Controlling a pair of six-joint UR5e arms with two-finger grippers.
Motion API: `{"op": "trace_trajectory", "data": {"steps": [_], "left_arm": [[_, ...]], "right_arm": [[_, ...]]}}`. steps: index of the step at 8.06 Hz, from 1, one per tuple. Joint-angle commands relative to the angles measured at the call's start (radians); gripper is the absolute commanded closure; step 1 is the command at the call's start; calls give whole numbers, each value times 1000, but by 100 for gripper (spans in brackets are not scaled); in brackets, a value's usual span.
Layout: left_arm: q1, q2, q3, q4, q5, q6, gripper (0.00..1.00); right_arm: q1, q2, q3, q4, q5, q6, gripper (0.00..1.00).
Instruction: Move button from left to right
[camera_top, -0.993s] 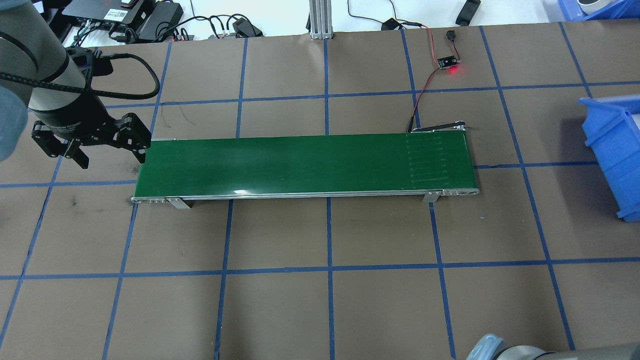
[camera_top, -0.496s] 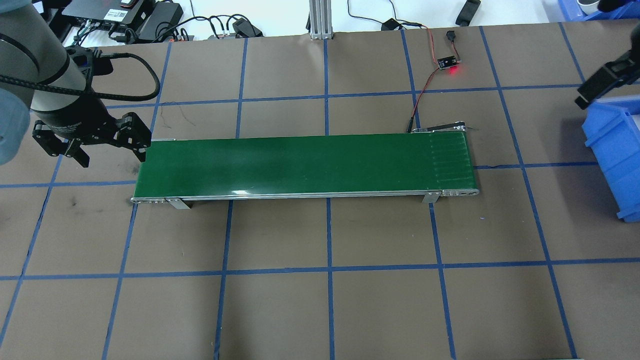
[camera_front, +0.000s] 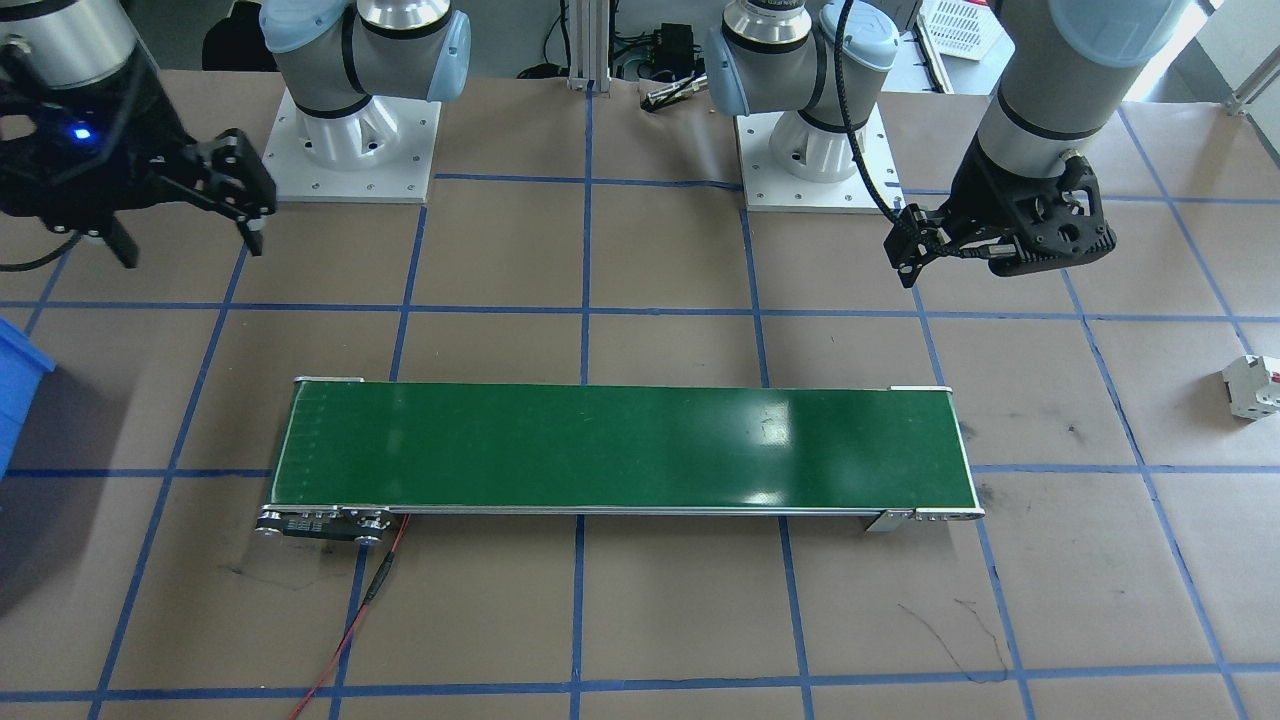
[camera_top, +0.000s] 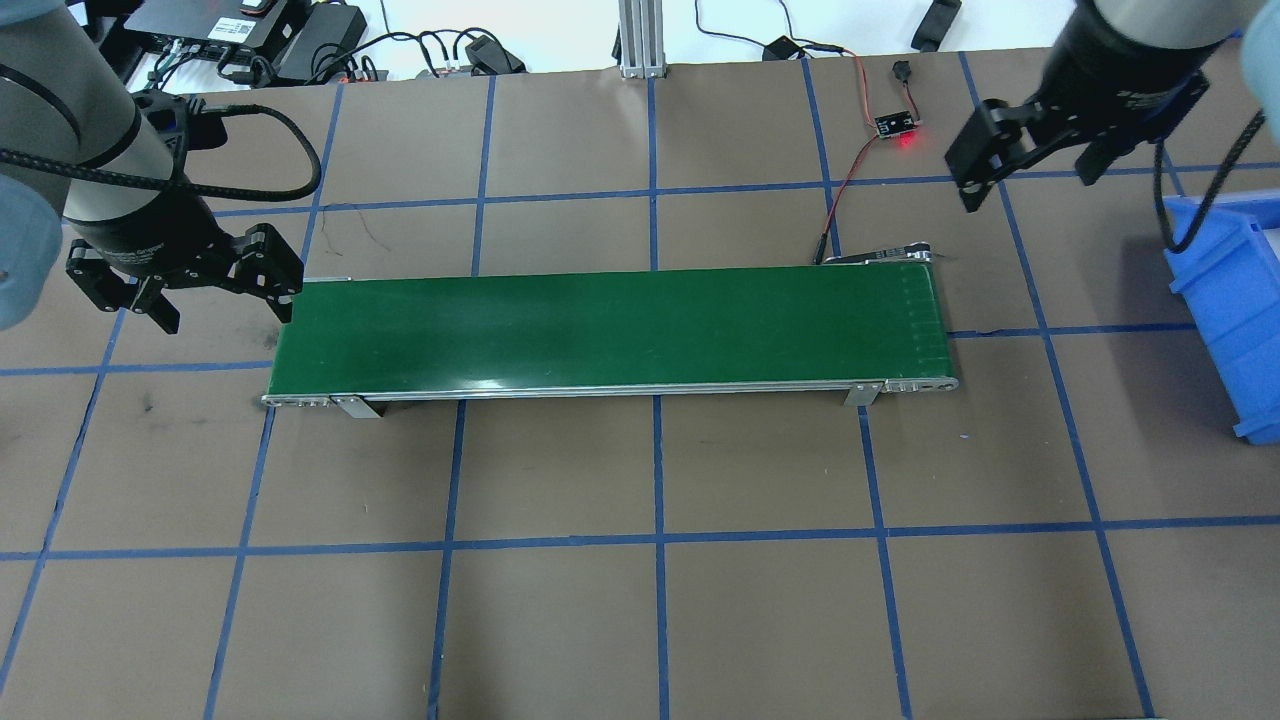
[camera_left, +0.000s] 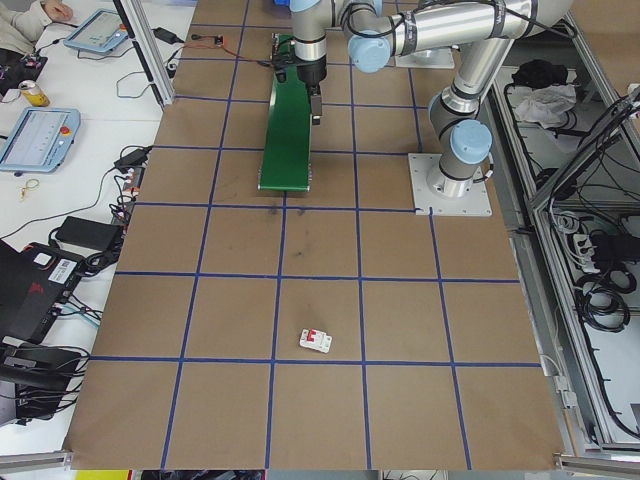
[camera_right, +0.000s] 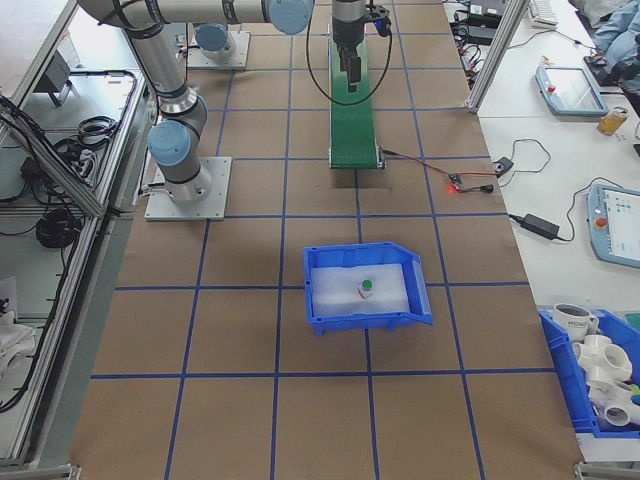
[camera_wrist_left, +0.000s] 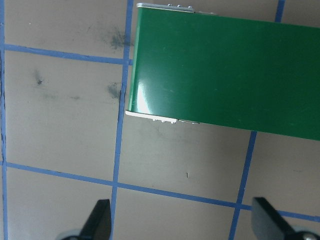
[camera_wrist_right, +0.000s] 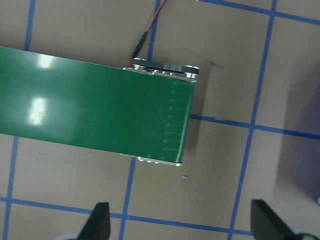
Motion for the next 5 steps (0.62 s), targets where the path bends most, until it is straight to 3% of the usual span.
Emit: {"op": "trace_trajectory", "data": {"steps": [1, 5], "left_arm": [[0, 0, 1, 1, 0, 0, 0], [0, 0, 0, 21, 0, 0, 0]], "right_arm": [[122, 7, -5, 12, -19, 116, 0], [123, 7, -7, 9, -21, 116, 0]]}}
